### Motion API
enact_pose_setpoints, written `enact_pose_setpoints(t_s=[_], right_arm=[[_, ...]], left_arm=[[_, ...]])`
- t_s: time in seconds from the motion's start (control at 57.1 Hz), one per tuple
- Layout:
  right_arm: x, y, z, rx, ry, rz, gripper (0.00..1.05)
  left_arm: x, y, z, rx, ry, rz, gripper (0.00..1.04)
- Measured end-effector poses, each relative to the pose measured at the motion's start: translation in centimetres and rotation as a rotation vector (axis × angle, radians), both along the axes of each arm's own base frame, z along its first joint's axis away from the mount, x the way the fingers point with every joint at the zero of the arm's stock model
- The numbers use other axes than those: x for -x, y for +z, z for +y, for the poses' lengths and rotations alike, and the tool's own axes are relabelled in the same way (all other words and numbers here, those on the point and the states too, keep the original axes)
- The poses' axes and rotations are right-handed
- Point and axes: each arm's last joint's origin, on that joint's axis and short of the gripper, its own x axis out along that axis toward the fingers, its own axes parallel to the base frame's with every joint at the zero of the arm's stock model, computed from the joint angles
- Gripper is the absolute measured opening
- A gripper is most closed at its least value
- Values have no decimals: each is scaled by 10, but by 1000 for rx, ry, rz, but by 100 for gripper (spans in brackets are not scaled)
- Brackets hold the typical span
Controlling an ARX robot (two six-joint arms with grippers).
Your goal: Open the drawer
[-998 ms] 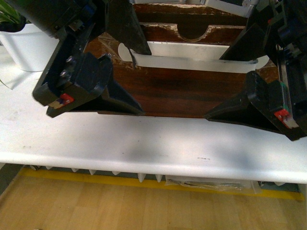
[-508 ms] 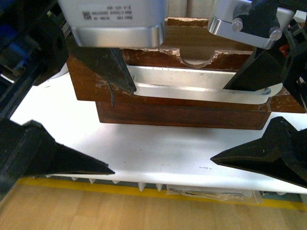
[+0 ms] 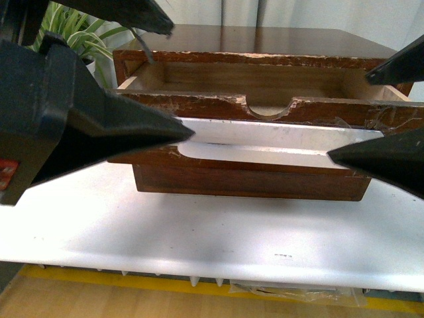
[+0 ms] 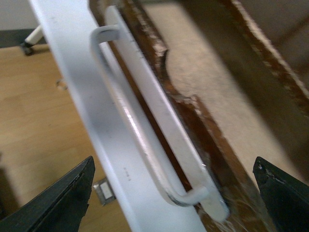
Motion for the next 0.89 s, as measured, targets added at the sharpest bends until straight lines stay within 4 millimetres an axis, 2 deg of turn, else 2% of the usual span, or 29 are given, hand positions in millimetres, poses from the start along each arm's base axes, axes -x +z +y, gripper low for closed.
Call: enact_pose_setpoints(t_s=[0.14,0.228,0.578,0.893], right_arm=[[19,-2,-17,-82,-167,-100,96],[32,-5,-23,-120,-241,-136,96],[93,-35,-37,-345,-573,-219,96],[116,-52,-50,-585,-823,-226,96]], left_arm=[[-1,-14,21,65,256,-83,99],[3,-25,33,126,360,-77,99],[62,-57,69,453,686,-21,99],[93,-86,96,705,994,47,99]])
